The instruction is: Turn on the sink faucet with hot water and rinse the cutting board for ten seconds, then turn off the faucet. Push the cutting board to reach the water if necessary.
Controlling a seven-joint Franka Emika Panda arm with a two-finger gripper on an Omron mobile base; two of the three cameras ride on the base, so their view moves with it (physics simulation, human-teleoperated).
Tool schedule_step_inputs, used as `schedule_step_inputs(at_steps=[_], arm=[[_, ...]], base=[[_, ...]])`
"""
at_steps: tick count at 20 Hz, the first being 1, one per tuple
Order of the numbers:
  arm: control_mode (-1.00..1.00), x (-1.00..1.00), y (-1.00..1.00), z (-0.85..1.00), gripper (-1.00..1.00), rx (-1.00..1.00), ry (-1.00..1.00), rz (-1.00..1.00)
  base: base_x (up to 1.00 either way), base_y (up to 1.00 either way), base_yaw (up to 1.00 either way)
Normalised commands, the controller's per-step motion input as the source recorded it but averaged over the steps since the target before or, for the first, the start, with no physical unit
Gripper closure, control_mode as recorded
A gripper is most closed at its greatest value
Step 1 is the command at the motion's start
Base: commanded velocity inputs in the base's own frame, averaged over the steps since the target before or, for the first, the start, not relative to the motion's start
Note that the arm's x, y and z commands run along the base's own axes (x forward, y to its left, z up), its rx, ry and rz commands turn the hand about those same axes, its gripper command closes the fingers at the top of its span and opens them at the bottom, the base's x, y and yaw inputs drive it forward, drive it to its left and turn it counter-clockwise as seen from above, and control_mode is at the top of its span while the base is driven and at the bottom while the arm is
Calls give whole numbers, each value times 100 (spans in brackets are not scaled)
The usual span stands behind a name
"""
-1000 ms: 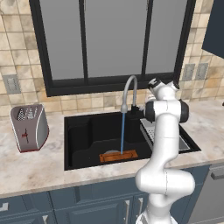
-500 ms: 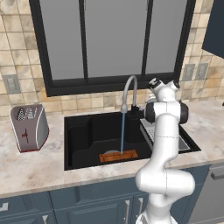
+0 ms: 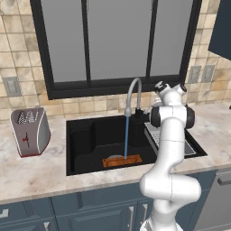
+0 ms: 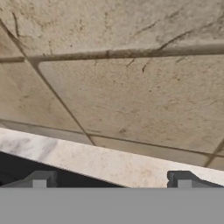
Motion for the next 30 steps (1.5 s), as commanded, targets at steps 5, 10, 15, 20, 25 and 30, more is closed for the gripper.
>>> schedule_step_inputs(at_steps=[5,10,15,20,25,30], arm=[[-100,8,0,-13,-100,0,0,0],[-100,8,0,-9,-100,0,0,0],[-100,0,0,-1,-100,0,0,0],[-100,-5,0,0,-100,0,0,0],[-100,-15,5,0,-100,0,0,0],[-100,-29,12,0,-100,0,-1,0]], base=[[0,0,0],[0,0,0],[0,0,0],[0,0,0],[0,0,0],[0,0,0]])
